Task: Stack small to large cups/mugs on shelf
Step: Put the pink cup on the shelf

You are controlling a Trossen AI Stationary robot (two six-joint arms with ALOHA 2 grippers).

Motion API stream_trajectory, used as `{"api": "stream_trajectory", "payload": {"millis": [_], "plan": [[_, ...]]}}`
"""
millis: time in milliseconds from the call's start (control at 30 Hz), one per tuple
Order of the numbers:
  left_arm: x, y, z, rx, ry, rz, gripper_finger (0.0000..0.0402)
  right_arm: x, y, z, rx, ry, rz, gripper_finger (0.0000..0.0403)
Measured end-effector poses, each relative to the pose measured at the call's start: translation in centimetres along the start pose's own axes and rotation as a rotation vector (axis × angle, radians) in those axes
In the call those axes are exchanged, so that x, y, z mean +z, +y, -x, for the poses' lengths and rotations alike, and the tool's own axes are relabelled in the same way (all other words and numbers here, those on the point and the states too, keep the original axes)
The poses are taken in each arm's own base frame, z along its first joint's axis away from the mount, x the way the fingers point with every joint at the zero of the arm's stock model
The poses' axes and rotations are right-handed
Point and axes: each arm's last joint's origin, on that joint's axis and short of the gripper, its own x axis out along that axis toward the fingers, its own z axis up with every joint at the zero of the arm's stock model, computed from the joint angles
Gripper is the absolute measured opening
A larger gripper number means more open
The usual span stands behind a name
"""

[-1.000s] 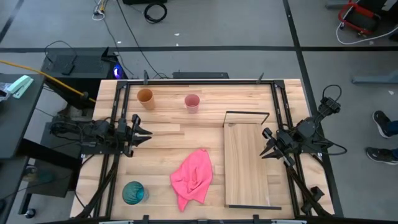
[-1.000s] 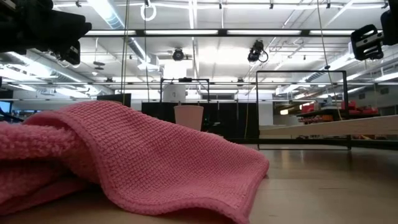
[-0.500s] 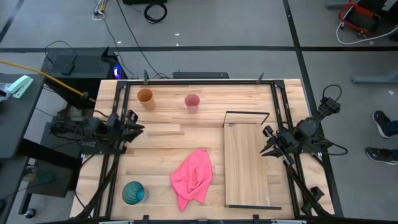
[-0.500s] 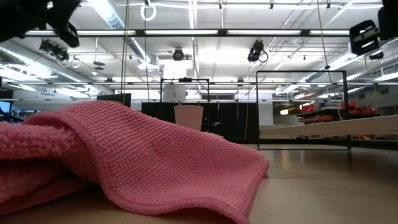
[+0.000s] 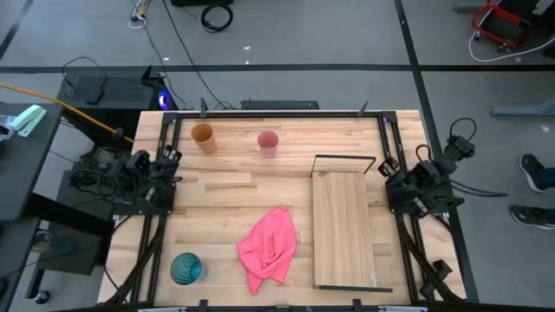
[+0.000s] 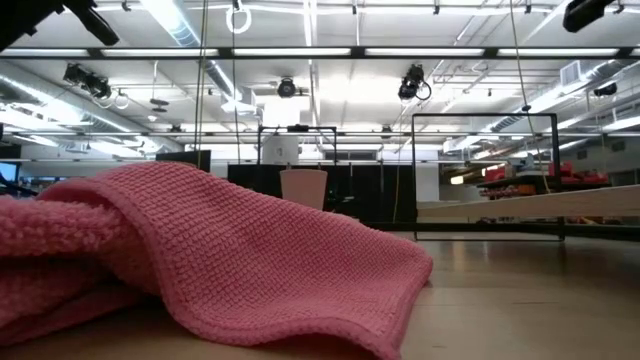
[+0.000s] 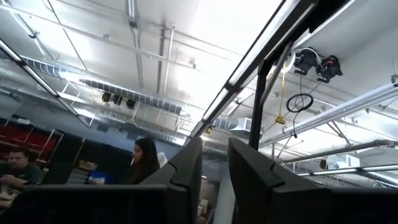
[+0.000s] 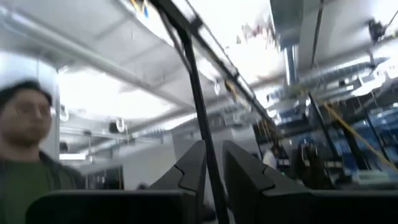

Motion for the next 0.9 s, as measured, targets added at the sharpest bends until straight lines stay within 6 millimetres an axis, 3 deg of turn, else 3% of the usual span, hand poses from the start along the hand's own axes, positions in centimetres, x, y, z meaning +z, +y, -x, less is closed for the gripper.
{"api": "stream_trajectory", "payload": {"millis": [400,700,900], "plan": [[1.2,-0.1,0.1,-0.011,-0.121,0.042,0.0077,1.7,-0.1,0.1,-0.024,-0.168,-0.043,0.0062],[2.8,-0.4,0.0,0.003,-0.236,-0.066,0.0073,3.4,-0.4,0.5,-0.127,-0.341,-0.106,0.0062],[4.9,-0.6,-1.1,0.103,-0.24,-0.07,0.0069,6.4,-0.3,-0.1,-0.16,-0.389,-0.053,0.0062]]}}
